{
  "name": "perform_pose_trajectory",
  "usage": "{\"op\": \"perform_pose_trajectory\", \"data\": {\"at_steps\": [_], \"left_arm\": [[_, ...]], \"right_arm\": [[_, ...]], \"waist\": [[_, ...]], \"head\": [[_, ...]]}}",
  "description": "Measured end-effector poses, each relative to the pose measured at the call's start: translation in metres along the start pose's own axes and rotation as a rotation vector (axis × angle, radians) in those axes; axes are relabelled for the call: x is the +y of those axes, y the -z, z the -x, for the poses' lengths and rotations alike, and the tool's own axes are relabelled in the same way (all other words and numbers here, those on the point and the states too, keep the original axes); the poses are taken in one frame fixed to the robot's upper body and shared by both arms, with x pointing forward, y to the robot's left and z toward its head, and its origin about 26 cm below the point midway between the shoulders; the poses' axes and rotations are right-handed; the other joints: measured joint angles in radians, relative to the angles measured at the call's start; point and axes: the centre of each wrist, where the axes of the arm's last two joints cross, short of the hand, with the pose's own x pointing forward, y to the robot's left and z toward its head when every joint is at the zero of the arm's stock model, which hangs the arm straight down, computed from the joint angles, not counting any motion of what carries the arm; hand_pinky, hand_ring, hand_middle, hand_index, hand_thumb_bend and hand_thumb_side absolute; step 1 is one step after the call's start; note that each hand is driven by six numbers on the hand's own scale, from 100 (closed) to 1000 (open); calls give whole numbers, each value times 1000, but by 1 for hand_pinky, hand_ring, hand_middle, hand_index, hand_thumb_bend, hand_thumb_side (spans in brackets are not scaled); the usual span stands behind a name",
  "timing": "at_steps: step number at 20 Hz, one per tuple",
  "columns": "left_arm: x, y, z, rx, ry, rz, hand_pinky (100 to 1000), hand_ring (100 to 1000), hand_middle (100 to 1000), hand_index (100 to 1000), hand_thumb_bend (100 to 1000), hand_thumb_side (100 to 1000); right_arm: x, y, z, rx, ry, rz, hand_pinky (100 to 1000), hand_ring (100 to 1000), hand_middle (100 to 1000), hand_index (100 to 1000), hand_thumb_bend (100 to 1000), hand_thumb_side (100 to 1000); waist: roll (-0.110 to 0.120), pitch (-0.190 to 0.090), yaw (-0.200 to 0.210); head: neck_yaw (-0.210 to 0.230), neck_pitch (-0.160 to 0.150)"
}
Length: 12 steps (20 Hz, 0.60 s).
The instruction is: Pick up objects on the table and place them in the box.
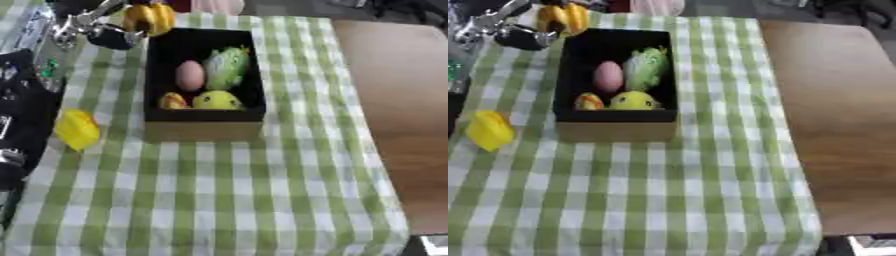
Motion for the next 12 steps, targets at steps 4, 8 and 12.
{"op": "perform_pose_trajectory", "data": {"at_steps": [4, 8, 12], "left_arm": [[-8, 6, -13, -15, -17, -23, 774, 636, 574, 542, 100, 134], [-14, 10, -24, -19, -44, -40, 769, 631, 572, 543, 100, 126], [-22, 11, -30, -6, -66, -21, 761, 629, 571, 556, 100, 209]], "right_arm": [[0, 5, 1, -4, 6, -22, 1000, 1000, 610, 988, 100, 871], [0, 7, 3, 1, 12, -40, 1000, 1000, 608, 989, 100, 876], [2, 9, 4, 10, 6, -62, 1000, 1000, 608, 989, 100, 880]], "waist": [[0, 0, -5], [0, 0, -14], [1, 9, -15]], "head": [[6, 0], [9, 0], [11, 0]]}}
